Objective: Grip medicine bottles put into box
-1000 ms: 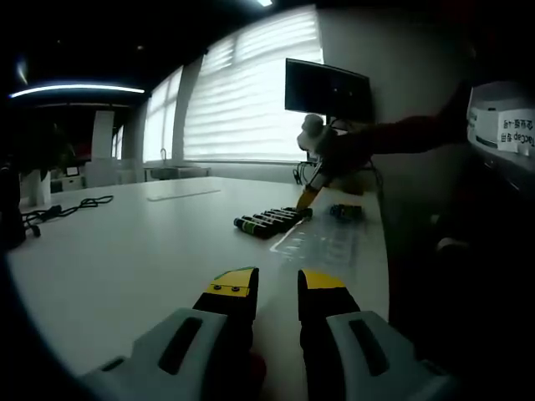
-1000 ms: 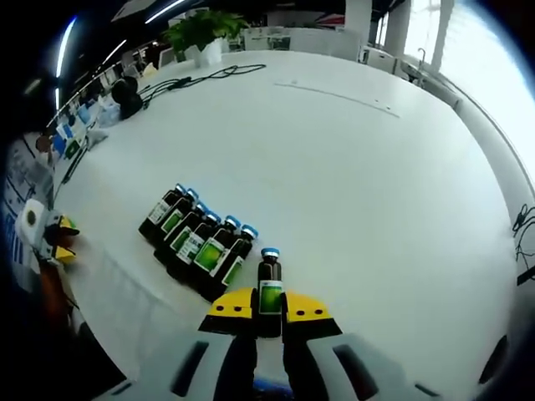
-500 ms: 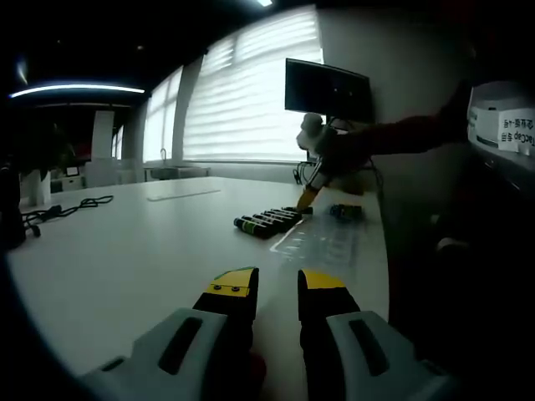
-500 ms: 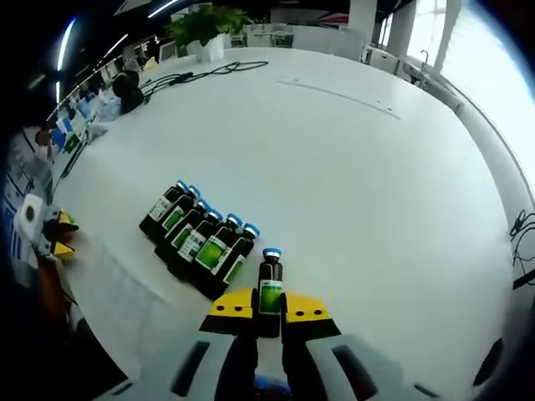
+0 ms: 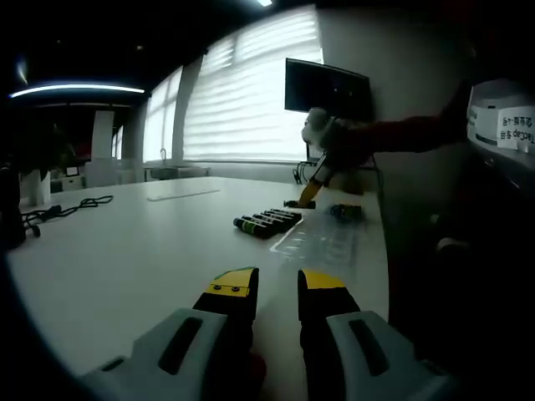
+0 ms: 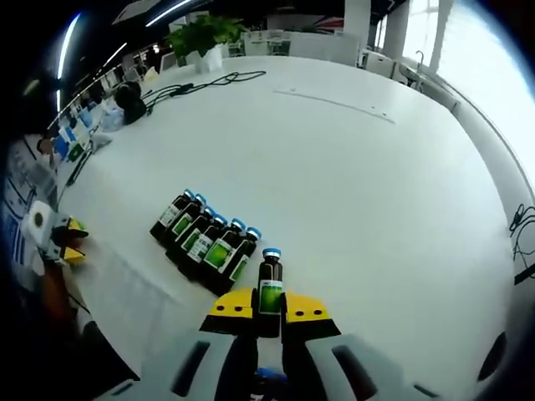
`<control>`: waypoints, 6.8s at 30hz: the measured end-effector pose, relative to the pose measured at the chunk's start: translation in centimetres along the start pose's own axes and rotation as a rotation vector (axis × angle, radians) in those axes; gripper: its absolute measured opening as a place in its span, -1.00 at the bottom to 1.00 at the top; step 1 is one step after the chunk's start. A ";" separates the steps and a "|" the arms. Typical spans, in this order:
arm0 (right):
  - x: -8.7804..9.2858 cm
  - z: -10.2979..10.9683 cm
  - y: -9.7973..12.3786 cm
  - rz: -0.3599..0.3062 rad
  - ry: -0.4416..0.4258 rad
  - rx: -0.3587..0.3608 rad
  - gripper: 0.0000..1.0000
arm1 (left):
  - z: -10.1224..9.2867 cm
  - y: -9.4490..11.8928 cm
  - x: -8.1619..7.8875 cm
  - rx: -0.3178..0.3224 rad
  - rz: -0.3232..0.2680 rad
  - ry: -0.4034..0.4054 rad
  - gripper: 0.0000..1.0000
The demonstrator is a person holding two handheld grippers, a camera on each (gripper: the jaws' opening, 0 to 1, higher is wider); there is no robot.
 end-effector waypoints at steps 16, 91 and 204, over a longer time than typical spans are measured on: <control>1.8 1.5 3.4 -0.043 -0.006 -0.046 -0.88 | 0.0 0.0 0.0 -0.003 0.003 -0.002 -0.73; 7.6 3.5 3.6 0.033 0.049 -0.115 -1.00 | 0.1 0.0 0.1 -0.011 0.009 -0.008 -0.73; 3.2 3.4 3.6 -0.097 0.131 -0.109 -0.94 | 0.1 0.0 0.1 -0.013 0.008 -0.007 -0.73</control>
Point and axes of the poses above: the point that each gripper's makers call its tool centre point, and the gripper's own axes: y roughly backward along the fingers, z roughly to its left, x roughly out of its underside, the point moved 2 cm from there along y, roughly backward along the fingers, and after that the axes turned 6 degrees about z, right-handed, at the moved point
